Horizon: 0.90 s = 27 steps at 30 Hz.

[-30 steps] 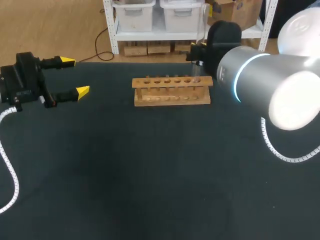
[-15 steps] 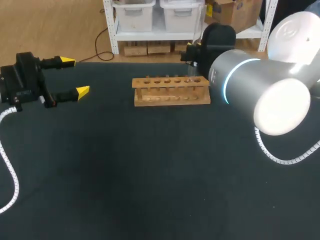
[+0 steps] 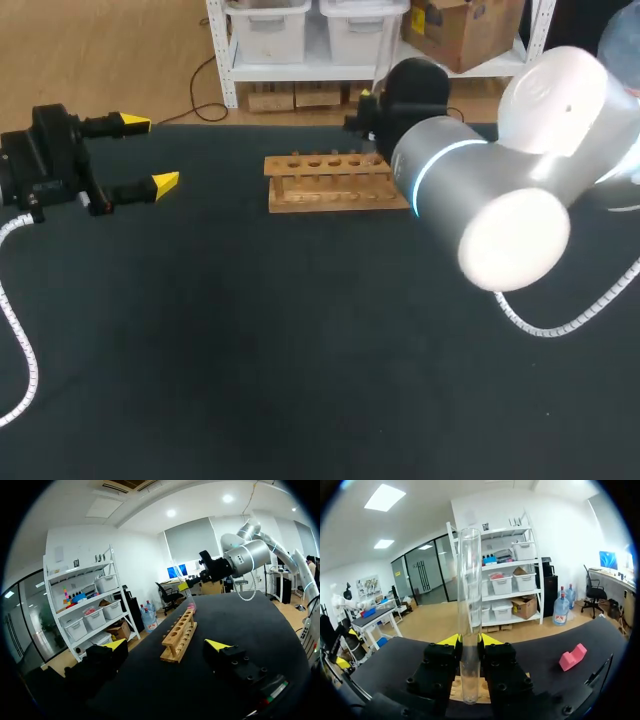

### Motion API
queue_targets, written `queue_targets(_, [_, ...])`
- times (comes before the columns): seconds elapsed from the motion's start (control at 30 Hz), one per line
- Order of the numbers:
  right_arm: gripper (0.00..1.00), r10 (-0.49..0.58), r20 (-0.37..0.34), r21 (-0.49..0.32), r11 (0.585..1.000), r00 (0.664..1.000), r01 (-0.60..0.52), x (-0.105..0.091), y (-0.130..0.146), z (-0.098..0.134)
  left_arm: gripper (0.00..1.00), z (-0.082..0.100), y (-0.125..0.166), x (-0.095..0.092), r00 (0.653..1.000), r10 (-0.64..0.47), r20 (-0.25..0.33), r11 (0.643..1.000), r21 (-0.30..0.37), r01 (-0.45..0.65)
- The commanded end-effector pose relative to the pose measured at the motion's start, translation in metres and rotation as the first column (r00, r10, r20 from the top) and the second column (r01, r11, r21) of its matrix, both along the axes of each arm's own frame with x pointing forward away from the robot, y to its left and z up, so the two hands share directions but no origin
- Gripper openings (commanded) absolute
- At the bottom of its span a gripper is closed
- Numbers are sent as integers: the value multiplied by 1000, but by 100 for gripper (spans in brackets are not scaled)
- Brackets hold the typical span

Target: Grasp the test tube, adjust it, and insert it.

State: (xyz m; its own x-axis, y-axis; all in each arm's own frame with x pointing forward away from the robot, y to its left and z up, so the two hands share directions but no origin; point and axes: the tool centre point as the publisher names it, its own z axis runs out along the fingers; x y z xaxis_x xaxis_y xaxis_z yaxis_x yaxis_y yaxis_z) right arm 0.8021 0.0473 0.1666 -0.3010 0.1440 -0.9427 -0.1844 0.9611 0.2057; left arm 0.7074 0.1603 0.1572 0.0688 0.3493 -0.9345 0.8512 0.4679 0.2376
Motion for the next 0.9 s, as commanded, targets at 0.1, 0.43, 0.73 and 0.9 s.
queue_targets(0.1, [0,232,286,78,961,930,-264,9,-1,-11,100,-2,-1,-1,1000,8,8,1000,-2,-8])
queue_targets(0.43, [0,228,292,37,968,929,-249,15,-7,-20,100,-2,-1,-1,1000,8,8,1000,-2,-8])
queue_targets(0.73, [0,240,300,6,967,923,-253,18,-11,-25,100,-2,-1,-1,1000,8,8,1000,-2,-8])
queue_targets(0.9, [0,239,294,-2,968,925,-249,19,-15,-27,100,-2,-1,-1,1000,8,8,1000,-2,-8])
